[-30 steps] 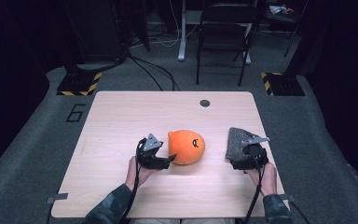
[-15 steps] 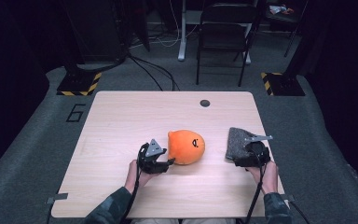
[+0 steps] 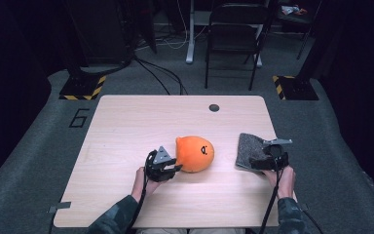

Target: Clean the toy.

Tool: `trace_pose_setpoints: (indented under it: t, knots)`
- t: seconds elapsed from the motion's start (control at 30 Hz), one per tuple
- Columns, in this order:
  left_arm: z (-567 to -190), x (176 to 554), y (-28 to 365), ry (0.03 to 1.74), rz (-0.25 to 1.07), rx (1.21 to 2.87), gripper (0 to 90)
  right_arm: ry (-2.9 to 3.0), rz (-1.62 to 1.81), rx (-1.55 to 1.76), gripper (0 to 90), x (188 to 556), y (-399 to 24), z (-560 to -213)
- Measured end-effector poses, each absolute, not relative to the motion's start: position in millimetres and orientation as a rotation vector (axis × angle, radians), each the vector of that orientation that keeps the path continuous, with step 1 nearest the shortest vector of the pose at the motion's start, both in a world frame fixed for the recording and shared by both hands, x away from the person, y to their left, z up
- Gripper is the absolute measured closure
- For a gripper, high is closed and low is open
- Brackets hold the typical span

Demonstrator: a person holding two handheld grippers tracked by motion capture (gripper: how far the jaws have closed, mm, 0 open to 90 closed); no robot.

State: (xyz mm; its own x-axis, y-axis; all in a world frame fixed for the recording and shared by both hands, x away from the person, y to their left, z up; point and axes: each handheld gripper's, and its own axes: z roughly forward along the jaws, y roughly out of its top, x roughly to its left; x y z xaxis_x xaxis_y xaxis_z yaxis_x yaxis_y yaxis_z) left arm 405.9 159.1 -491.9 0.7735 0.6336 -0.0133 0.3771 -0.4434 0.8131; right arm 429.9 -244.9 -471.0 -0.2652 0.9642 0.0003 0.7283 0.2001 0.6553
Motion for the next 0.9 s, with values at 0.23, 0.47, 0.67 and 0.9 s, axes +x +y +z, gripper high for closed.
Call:
trace_pose_setpoints:
  t: [0.23,0.47,0.67,0.9]
  knots:
    - [-493.0,406.4,158.7,0.755,0.372,2.067,69.5,2.079,0.761,1.601,8.0,450.1,-242.9,-481.1]
    - [-492.7,404.7,155.8,0.753,0.371,2.070,69.8,2.095,0.736,1.604,9.5,462.8,-238.7,-494.0]
    - [-492.8,405.1,156.2,0.749,0.372,2.075,69.6,2.131,0.691,1.650,17.5,468.1,-236.8,-505.7]
    - [-492.7,405.3,156.1,0.735,0.381,2.085,67.7,2.157,0.686,1.599,35.4,466.1,-236.7,-503.6]
